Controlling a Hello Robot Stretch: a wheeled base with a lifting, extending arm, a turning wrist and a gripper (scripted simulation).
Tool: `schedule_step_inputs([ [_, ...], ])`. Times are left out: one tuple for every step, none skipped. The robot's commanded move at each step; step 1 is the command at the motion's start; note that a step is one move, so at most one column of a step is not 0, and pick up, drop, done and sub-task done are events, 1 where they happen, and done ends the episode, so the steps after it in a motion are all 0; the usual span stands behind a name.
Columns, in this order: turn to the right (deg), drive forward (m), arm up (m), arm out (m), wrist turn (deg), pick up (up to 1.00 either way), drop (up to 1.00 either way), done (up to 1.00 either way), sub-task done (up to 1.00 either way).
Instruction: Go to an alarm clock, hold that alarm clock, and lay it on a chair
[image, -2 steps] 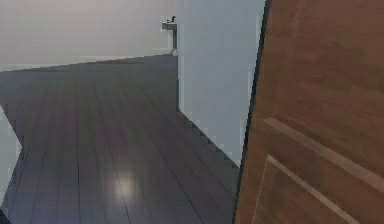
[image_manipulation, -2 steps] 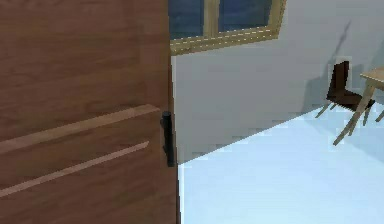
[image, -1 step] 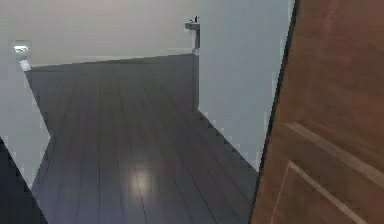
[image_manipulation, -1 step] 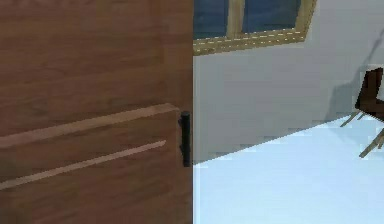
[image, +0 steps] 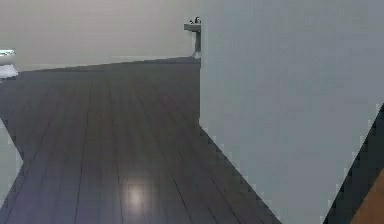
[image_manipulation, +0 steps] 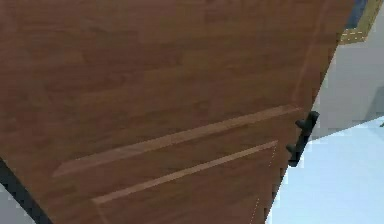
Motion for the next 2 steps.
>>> schedule_step_inputs([
  [-21.0, 0.00, 0.00, 0.00, 0.0, 0.00, 0.00, 0.00, 0.00],
  [0.0, 0.30, 0.00, 0.00, 0.0, 0.00, 0.00, 0.00, 0.00],
])
